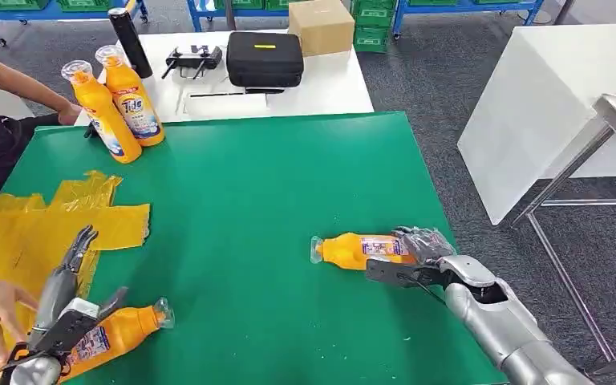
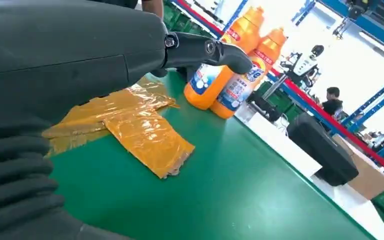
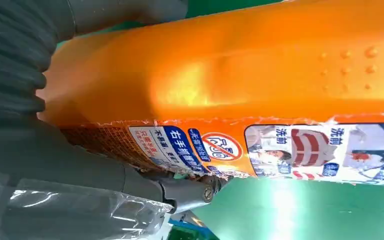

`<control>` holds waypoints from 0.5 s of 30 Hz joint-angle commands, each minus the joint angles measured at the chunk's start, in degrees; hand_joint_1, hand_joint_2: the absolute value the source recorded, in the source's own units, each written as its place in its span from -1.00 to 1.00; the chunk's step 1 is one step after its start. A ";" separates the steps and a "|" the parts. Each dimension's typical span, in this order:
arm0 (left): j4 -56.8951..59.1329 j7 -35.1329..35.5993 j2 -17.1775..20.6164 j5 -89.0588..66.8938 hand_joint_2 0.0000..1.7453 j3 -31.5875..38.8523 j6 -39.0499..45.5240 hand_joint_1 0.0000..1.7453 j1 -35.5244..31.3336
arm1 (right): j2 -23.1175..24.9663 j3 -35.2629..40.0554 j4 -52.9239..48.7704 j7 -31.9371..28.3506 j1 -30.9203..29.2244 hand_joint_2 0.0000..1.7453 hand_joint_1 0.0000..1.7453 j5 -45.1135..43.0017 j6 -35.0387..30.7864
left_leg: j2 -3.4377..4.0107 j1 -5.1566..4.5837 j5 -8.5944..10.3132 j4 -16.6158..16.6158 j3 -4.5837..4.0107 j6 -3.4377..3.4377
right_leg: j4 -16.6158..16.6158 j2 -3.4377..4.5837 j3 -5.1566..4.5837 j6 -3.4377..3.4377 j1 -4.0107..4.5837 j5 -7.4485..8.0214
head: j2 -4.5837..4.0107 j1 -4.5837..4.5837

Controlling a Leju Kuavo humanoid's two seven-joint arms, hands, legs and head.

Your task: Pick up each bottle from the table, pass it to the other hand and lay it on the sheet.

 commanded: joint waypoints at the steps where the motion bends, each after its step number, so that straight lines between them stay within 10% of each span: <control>1: -1.76 -2.32 -3.26 12.62 -1.00 0.85 -9.17 -1.00 -2.45 | -2.01 3.98 5.68 1.67 5.07 1.00 1.00 -1.54 3.08 | -0.52 0.20 0.23 -0.01 -0.43 -0.13 | -0.25 -0.58 -0.11 -0.04 0.19 0.15 | 0.00 0.00; 10: -7.36 -2.32 -6.22 14.96 -1.00 -1.43 -12.92 -1.00 -0.25 | -1.97 2.95 4.90 1.79 5.92 1.00 1.00 -2.43 1.95 | -0.51 0.12 0.05 0.00 -0.01 -0.03 | -0.43 -0.39 0.41 0.04 0.12 0.05 | 0.00 0.00; 15: -17.53 1.12 -10.49 33.51 -1.00 4.36 -32.77 -1.00 9.61 | 8.27 -10.44 -11.52 -6.67 13.89 1.00 1.00 -7.91 -16.32 | -0.18 0.17 0.01 -0.03 -0.10 -0.06 | -0.50 -0.08 0.31 -0.01 0.17 0.14 | 0.00 0.02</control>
